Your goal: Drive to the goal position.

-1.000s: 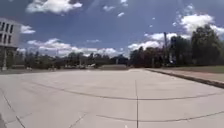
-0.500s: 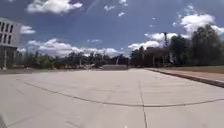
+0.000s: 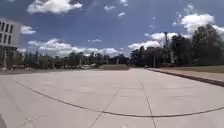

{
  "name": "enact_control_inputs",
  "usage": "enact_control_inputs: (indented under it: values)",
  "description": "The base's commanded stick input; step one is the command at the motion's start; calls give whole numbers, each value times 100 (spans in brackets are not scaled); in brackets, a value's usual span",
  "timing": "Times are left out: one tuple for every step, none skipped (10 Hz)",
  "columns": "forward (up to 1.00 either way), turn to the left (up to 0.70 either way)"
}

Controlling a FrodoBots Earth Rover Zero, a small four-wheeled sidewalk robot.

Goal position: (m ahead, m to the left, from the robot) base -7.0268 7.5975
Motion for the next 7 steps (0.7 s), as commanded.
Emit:
enact_control_inputs:
  values:
    - [70, 0]
    - [70, 0]
    - [70, 0]
    - [70, 0]
    - [70, 0]
    - [70, 0]
    - [70, 0]
